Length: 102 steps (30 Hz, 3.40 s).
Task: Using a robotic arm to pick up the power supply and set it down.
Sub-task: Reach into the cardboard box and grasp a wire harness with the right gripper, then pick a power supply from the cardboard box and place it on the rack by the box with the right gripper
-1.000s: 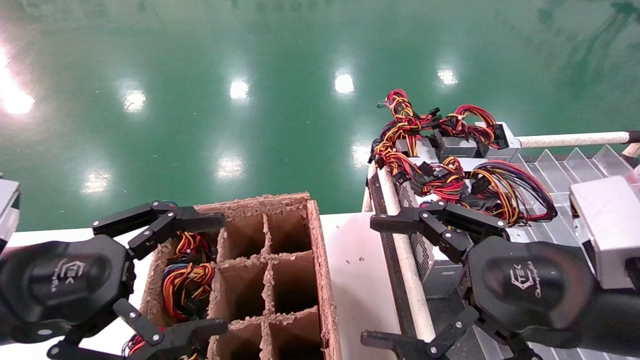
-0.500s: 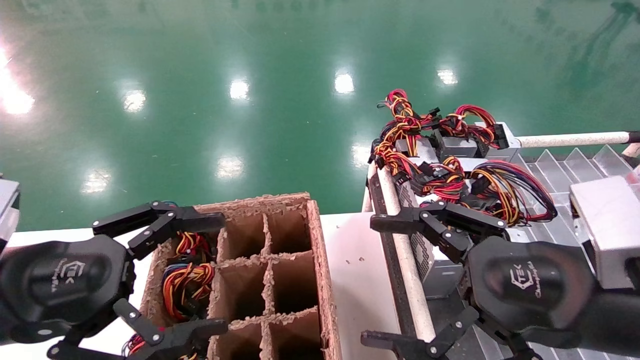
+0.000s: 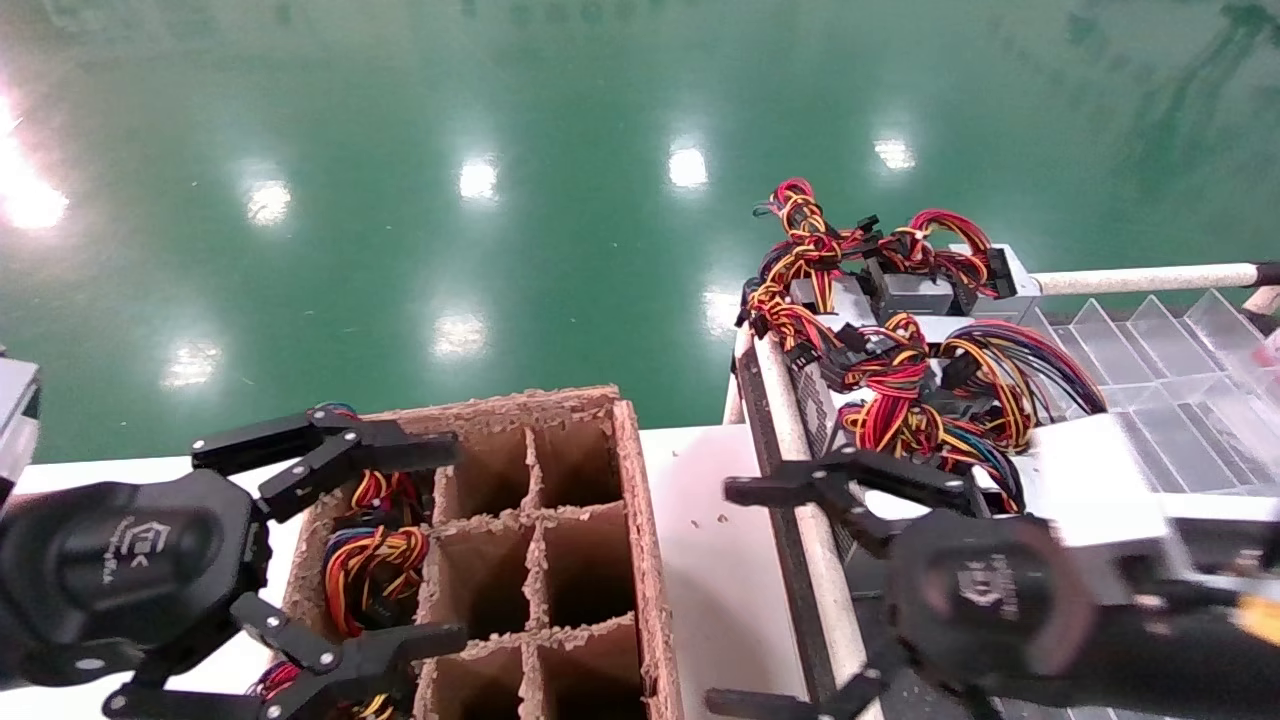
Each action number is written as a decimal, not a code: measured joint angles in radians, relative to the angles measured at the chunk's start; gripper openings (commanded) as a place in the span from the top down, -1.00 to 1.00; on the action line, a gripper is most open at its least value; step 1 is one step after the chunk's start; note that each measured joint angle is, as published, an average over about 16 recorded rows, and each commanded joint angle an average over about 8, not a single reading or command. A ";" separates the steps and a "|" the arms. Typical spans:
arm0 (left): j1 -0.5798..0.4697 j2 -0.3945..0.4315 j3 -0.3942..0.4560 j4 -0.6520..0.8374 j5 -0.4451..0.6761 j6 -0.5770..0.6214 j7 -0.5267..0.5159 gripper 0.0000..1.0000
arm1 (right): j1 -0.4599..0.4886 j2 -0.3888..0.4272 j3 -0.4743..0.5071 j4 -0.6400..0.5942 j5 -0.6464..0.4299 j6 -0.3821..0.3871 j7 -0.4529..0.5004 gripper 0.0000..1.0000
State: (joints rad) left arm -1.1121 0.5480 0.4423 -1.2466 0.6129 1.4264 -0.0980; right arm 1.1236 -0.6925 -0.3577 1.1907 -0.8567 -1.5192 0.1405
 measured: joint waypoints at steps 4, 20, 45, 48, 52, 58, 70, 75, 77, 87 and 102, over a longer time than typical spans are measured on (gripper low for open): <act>0.000 0.000 0.000 0.000 0.000 0.000 0.000 1.00 | 0.029 -0.073 -0.053 -0.054 -0.048 -0.019 -0.021 -1.00; 0.000 0.000 0.000 0.000 0.000 0.000 0.000 1.00 | 0.098 -0.343 -0.307 -0.282 -0.151 -0.062 -0.135 -0.18; 0.000 0.000 0.000 0.000 0.000 0.000 0.000 1.00 | 0.221 -0.452 -0.555 -0.517 -0.105 -0.068 -0.247 1.00; 0.000 0.000 0.000 0.000 0.000 0.000 0.000 1.00 | 0.229 -0.452 -0.577 -0.527 -0.089 -0.067 -0.255 1.00; 0.000 0.000 0.000 0.000 0.000 0.000 0.000 1.00 | 0.239 -0.452 -0.602 -0.538 -0.067 -0.067 -0.268 1.00; 0.000 0.000 0.000 0.000 0.000 0.000 0.000 1.00 | 0.252 -0.452 -0.634 -0.553 -0.034 -0.065 -0.289 1.00; 0.000 0.000 0.000 0.000 0.000 0.000 0.000 1.00 | 0.269 -0.440 -0.677 -0.547 0.043 -0.065 -0.321 1.00; 0.000 0.000 0.000 0.000 0.000 0.000 0.000 1.00 | 0.277 -0.413 -0.689 -0.510 0.087 -0.065 -0.322 1.00; 0.000 0.000 0.000 0.000 0.000 0.000 0.000 1.00 | 0.280 -0.398 -0.692 -0.488 0.107 -0.064 -0.320 1.00; 0.000 0.000 0.000 0.000 0.000 0.000 0.000 1.00 | 0.301 -0.295 -0.679 -0.326 0.249 -0.058 -0.282 1.00; 0.000 0.000 0.000 0.000 0.000 0.000 0.000 1.00 | 0.395 -0.138 -0.595 -0.164 0.474 -0.057 -0.206 1.00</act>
State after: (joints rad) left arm -1.1121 0.5479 0.4425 -1.2466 0.6129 1.4264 -0.0979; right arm 1.5187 -0.8309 -0.9523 1.0264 -0.3824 -1.5761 -0.0650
